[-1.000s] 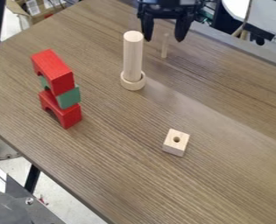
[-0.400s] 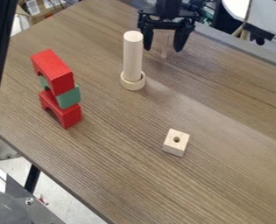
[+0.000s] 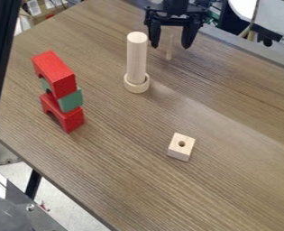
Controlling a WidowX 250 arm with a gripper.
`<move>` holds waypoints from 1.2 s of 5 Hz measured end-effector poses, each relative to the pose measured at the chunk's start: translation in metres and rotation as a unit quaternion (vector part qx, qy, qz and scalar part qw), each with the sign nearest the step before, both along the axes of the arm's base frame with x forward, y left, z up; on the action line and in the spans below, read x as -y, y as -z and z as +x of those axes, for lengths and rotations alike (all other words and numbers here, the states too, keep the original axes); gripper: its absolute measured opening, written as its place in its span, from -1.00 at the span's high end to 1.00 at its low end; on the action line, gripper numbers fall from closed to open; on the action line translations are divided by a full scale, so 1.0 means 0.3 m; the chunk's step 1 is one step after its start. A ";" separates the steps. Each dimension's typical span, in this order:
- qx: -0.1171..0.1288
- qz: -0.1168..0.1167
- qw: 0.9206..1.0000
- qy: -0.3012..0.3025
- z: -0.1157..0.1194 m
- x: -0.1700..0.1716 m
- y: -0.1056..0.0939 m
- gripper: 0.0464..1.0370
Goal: Put the stick in a cube with a hole
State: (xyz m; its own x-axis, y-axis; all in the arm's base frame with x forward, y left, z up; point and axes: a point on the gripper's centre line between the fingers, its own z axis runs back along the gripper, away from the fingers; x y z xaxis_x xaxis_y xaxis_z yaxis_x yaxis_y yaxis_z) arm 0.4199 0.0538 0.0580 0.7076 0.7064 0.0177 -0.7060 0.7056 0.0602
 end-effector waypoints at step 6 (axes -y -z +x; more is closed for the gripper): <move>0.034 -0.044 0.998 -0.003 0.000 0.093 -0.035 0.87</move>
